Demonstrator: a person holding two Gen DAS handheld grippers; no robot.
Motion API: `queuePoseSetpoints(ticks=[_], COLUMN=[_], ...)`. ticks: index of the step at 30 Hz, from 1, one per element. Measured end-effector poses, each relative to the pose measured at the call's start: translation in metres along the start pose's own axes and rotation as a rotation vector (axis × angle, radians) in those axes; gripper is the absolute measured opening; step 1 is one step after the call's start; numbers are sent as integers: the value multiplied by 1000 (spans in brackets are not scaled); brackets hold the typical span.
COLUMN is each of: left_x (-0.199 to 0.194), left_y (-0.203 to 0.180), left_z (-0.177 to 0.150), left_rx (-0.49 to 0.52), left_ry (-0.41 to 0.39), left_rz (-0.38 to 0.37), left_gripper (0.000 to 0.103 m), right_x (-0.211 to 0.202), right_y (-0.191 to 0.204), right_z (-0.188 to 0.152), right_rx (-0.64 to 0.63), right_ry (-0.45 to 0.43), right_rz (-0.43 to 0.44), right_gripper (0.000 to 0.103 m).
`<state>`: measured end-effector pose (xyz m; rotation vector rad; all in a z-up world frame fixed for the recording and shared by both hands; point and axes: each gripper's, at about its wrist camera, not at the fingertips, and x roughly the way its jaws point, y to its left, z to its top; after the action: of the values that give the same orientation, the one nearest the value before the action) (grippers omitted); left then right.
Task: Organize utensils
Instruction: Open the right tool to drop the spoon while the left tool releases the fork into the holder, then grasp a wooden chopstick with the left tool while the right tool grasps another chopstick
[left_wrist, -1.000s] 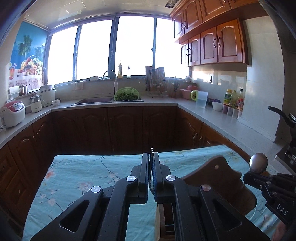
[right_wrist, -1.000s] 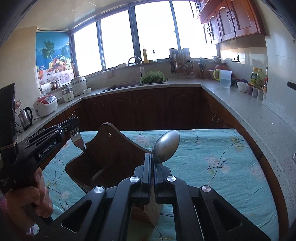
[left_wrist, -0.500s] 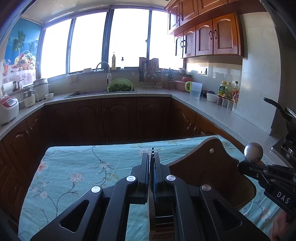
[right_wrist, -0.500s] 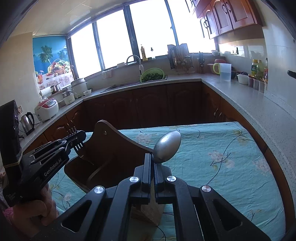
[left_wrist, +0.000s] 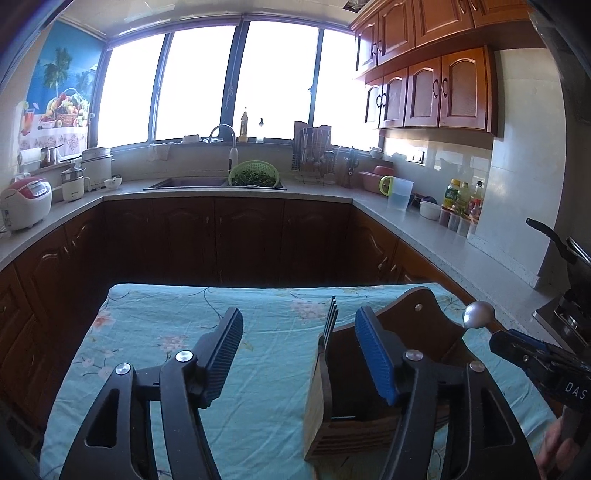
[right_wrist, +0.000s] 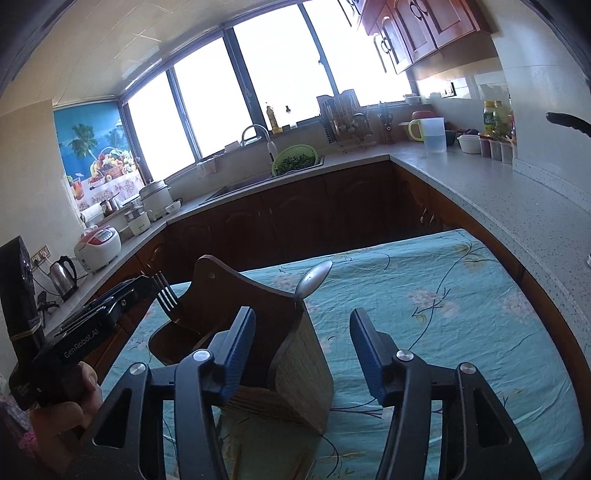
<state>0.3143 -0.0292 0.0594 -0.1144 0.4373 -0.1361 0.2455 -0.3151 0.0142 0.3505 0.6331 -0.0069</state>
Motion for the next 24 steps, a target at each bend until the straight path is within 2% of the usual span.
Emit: queuePoseSetpoints(ticks=[2,3,5,7,19,24], left_x=[-13,-19,-34,-47,-127,-146], left_y=[7,12,17,24,46,51], left_z=[-5,-7,-14,-21,-70,-81], left_rx=[-21,-33,-55,-74,-155,-186], left_ry=[-1,-2,-3,9,83,134], left_rz=[17,26,24,29,19,9], left_gripper=[78,82,83,85,90,90], right_x=[-13,-19,-32,-45,-114,-128], right_y=[-1,-1,0,2,13,14], right_z=[-3,-5,-11,-18,-79,-105], right_rx=[5,3,1,9,6,18], right_ry=[-23,-35,-50,-64,-82,-50], right_rz=[-11,-14,-17,-13,-53,-66], right_gripper=[77,80,94,98,101,101])
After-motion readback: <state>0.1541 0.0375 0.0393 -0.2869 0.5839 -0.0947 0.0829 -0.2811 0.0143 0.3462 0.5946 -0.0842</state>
